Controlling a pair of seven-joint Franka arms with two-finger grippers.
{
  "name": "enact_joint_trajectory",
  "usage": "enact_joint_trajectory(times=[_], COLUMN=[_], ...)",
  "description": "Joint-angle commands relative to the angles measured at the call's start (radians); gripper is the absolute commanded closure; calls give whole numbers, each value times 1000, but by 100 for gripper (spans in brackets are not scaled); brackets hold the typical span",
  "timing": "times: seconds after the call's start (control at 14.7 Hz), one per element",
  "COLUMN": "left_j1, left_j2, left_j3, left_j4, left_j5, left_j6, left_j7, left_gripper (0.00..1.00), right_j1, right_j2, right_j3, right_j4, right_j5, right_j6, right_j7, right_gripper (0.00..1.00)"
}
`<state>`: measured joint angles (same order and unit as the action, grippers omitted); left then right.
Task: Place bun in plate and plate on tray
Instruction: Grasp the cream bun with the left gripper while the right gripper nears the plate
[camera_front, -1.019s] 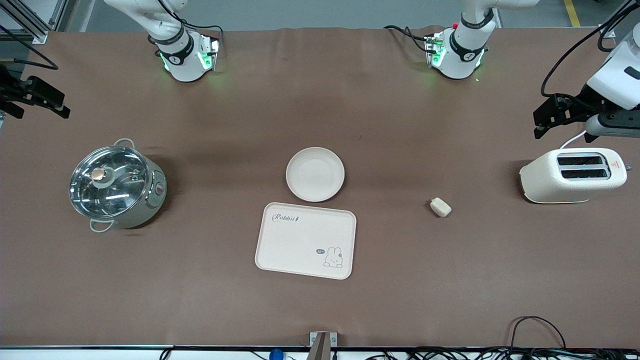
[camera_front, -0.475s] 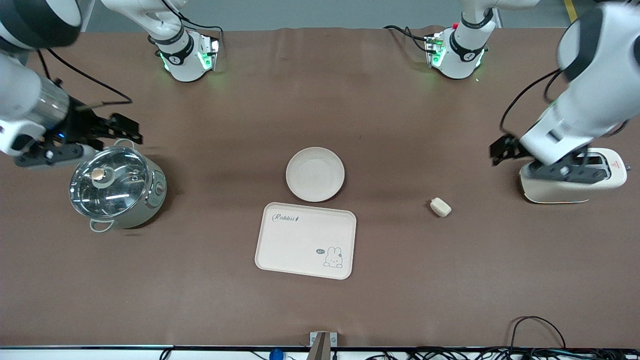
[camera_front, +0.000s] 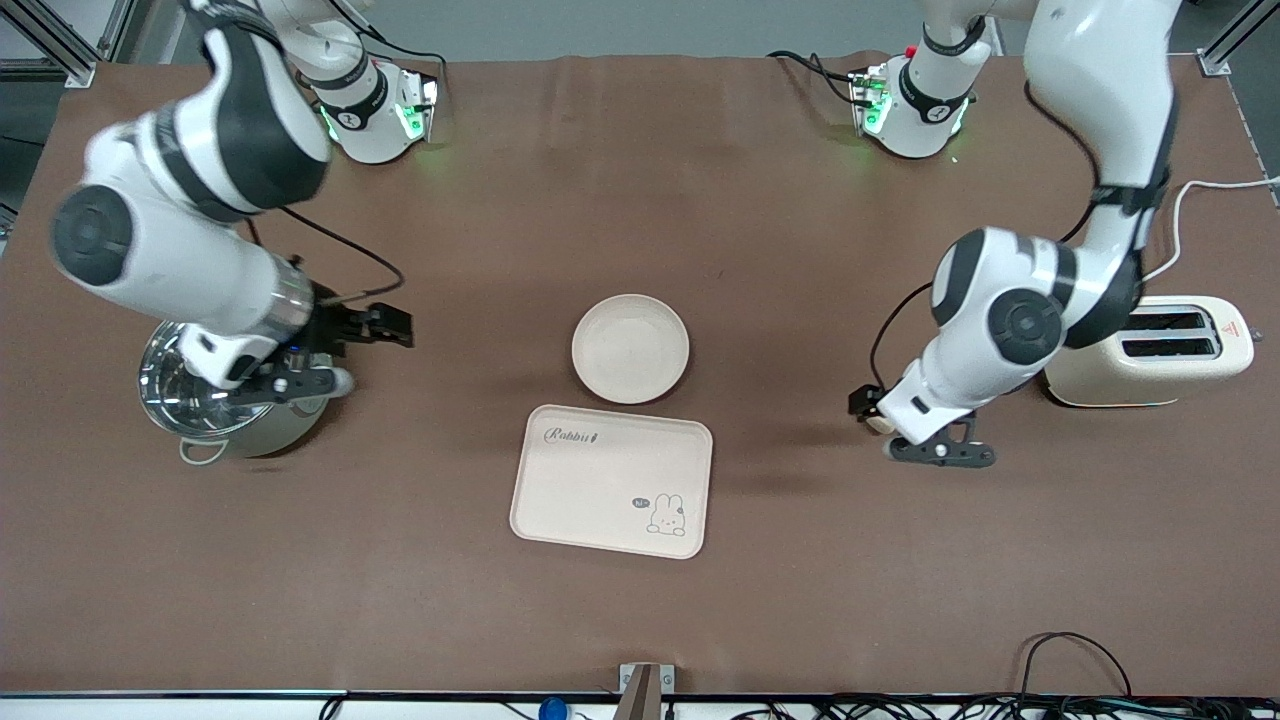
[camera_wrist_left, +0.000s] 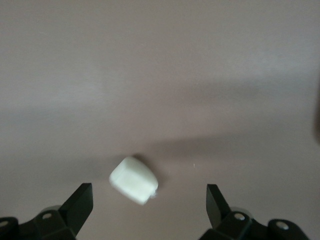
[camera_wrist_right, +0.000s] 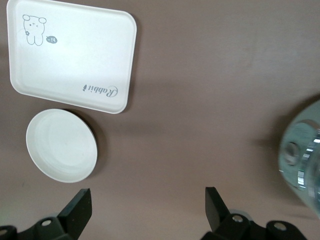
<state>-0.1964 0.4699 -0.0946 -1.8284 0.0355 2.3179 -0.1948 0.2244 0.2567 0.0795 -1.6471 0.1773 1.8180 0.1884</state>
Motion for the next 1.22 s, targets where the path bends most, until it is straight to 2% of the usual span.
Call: enact_joint_trajectory(times=[0.0, 0.2, 0.27, 0.34, 0.48, 0.61, 0.68, 0.75, 0.81, 1.02, 1.15], left_j1=[18, 20, 22, 25, 40, 55, 57, 57, 57, 37, 28], left_j2=[-22, -13, -13, -14, -14, -14, -14, -13, -13, -19, -39], left_j3=[1, 1, 1, 1, -1, -1, -2, -5, -5, -7, -54], left_j4=[-118, -195, -228, -258, -290, -293, -292, -290, -287, -275, -230], left_j5=[-9, -8, -8, -6, -5, -5, -5, -5, -12, -14, -22], left_j6=[135, 231, 277, 317, 354, 354, 354, 354, 354, 351, 296], left_j7=[18, 18, 18, 20, 54, 78, 80, 80, 78, 58, -16], left_gripper=[0, 2, 5, 13, 39, 76, 85, 88, 100, 100, 100], right_j1=[32, 84, 96, 124, 173, 213, 236, 256, 268, 314, 335], right_j2=[-4, -8, -10, -13, -13, -14, -14, -13, -13, -7, 15], right_j3=[-9, -9, -9, -9, -9, -9, -9, -9, -9, -9, -9], right_j4=[-92, -267, -308, -339, -385, -451, -471, -477, -479, -511, -536], right_j5=[18, 19, 19, 22, 22, 25, 33, 36, 36, 37, 38], right_j6=[102, 307, 361, 401, 466, 558, 590, 598, 598, 671, 742], right_j7=[31, 87, 106, 138, 216, 268, 314, 375, 419, 477, 503], right_gripper=[0, 0, 0, 0, 0, 0, 0, 0, 0, 0, 0])
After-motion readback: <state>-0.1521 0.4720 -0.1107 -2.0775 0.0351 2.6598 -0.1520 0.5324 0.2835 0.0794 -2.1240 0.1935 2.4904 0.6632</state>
